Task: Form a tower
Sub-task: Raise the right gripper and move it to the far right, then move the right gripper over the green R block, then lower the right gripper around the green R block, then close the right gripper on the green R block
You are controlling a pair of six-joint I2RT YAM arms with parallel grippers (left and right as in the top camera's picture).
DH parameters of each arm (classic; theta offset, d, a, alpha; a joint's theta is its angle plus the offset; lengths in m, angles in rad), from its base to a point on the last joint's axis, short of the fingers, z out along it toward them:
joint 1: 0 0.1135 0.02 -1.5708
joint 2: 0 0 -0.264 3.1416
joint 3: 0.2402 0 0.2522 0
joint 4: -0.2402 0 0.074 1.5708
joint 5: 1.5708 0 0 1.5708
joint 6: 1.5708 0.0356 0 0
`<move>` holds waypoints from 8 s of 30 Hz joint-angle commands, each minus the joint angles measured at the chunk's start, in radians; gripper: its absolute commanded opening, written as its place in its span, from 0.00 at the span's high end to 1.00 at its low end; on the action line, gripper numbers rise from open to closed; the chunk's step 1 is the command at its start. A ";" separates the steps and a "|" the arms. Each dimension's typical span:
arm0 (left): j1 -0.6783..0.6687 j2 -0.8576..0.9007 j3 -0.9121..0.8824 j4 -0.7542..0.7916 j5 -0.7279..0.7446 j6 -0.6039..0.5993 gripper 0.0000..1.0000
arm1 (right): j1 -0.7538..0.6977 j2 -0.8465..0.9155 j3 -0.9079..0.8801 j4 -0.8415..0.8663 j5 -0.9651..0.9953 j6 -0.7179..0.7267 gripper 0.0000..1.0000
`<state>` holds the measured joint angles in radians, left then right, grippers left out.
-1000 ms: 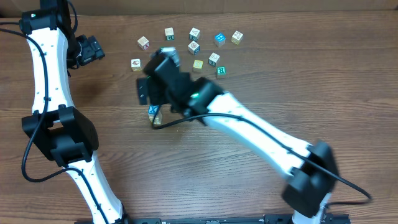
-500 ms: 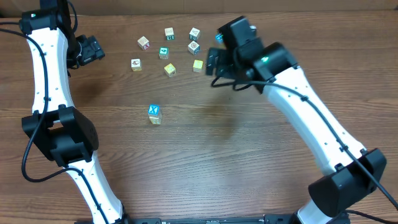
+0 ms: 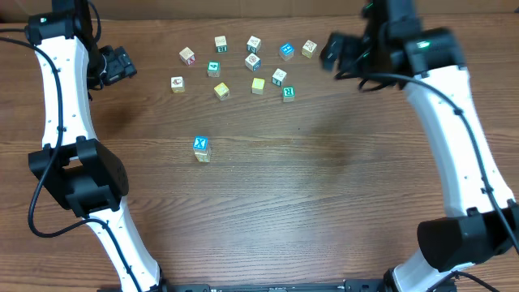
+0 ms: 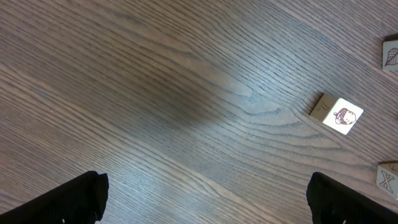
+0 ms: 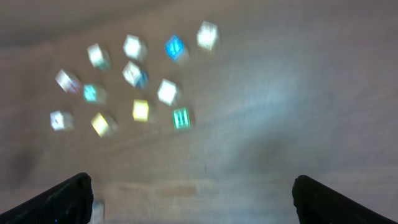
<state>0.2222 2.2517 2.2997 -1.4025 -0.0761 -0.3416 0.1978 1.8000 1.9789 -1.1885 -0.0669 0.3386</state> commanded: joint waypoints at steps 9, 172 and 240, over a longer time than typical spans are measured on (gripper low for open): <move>-0.009 -0.006 0.012 0.000 -0.002 -0.010 0.00 | -0.008 0.045 0.057 0.109 0.055 -0.135 0.00; -0.009 -0.006 0.012 0.000 -0.002 -0.010 0.00 | 0.150 0.591 0.073 0.207 -0.040 -0.243 0.38; -0.009 -0.006 0.012 0.000 -0.002 -0.010 0.00 | 0.227 0.590 0.020 0.353 0.171 -0.347 0.50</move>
<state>0.2222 2.2517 2.2997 -1.4021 -0.0757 -0.3416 0.4377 2.3848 1.9636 -0.8375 0.0803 -0.0006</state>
